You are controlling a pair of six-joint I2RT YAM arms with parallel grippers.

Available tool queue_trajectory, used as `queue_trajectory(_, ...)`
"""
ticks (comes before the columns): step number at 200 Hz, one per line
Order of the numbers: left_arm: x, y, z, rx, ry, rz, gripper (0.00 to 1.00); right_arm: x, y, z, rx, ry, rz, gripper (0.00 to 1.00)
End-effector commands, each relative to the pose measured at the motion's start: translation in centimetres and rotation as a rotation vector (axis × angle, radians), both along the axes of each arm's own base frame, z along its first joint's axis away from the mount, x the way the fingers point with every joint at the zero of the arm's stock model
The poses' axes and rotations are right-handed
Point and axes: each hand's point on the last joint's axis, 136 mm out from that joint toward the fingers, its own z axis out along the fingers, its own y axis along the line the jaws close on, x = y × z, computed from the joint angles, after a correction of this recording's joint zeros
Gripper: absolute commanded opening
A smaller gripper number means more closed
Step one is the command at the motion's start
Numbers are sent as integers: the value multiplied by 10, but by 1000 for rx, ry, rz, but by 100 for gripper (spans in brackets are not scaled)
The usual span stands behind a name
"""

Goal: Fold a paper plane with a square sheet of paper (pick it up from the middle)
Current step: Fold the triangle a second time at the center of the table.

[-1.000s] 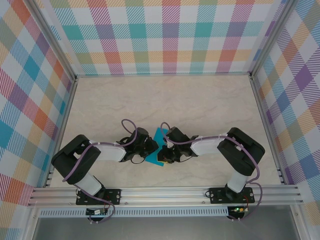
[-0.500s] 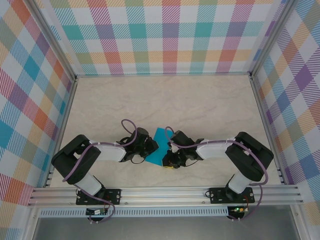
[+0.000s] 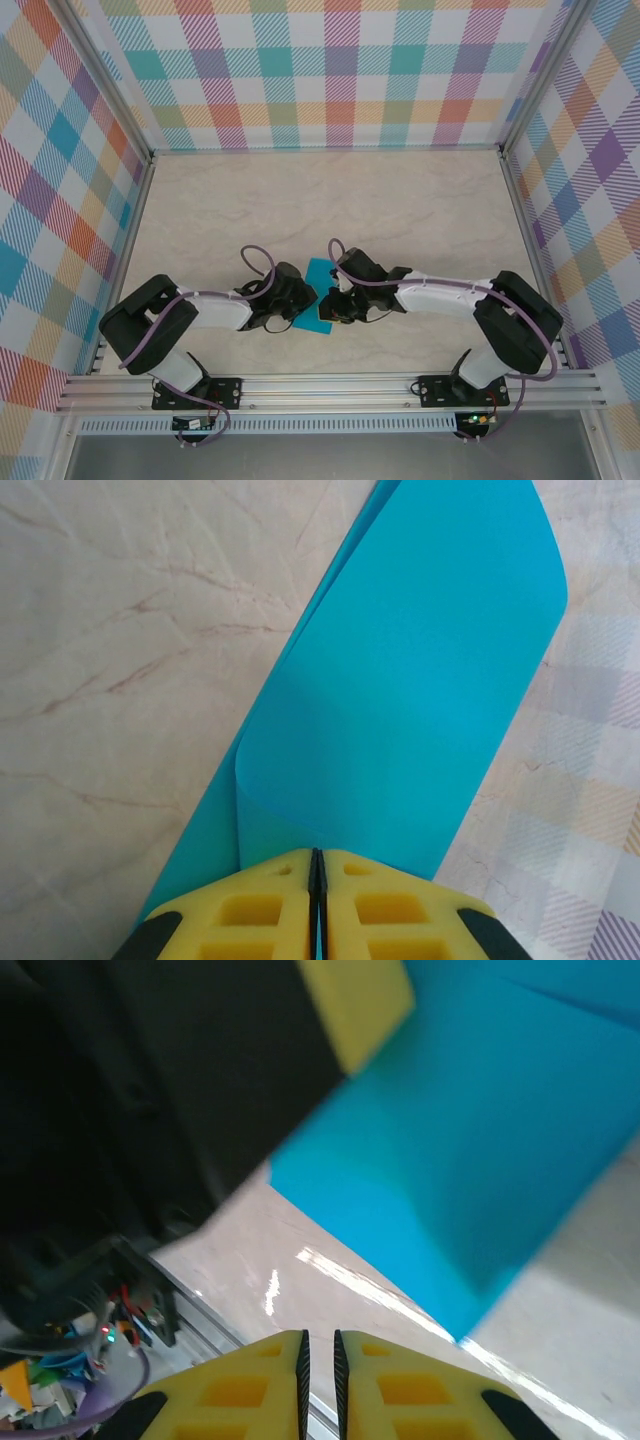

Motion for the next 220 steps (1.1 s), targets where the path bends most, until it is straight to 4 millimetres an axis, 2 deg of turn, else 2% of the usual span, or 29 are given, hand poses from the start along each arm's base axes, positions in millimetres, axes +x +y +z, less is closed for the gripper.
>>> queue_trajectory(1,-7,12,-5,41,17,48,10,5,16,-1,21,24,-17,16)
queue_trajectory(42,-8,18,-1,44,0,65,12,0,13,-32,-35,88,-29,15)
queue_trajectory(74,-8,17,3,48,-20,44,14,-19,-18,-67,-157,142,-33,14)
queue_trajectory(88,-8,16,5,47,-32,26,16,-26,-31,-76,-209,152,-28,14)
queue_trajectory(103,-5,10,12,38,-60,-2,20,-27,-36,-78,-219,146,-29,14)
queue_trajectory(129,-1,6,30,40,-113,-40,26,-23,-31,-74,-215,137,-24,14)
queue_trajectory(165,-4,4,48,17,-159,-83,30,-19,-26,-74,-226,137,-21,15)
queue_trajectory(199,-7,-10,49,-7,-172,-168,30,-18,-26,-72,-221,131,-28,15)
queue_trajectory(220,-5,-21,43,-8,-155,-206,29,-17,-26,-71,-221,133,-28,15)
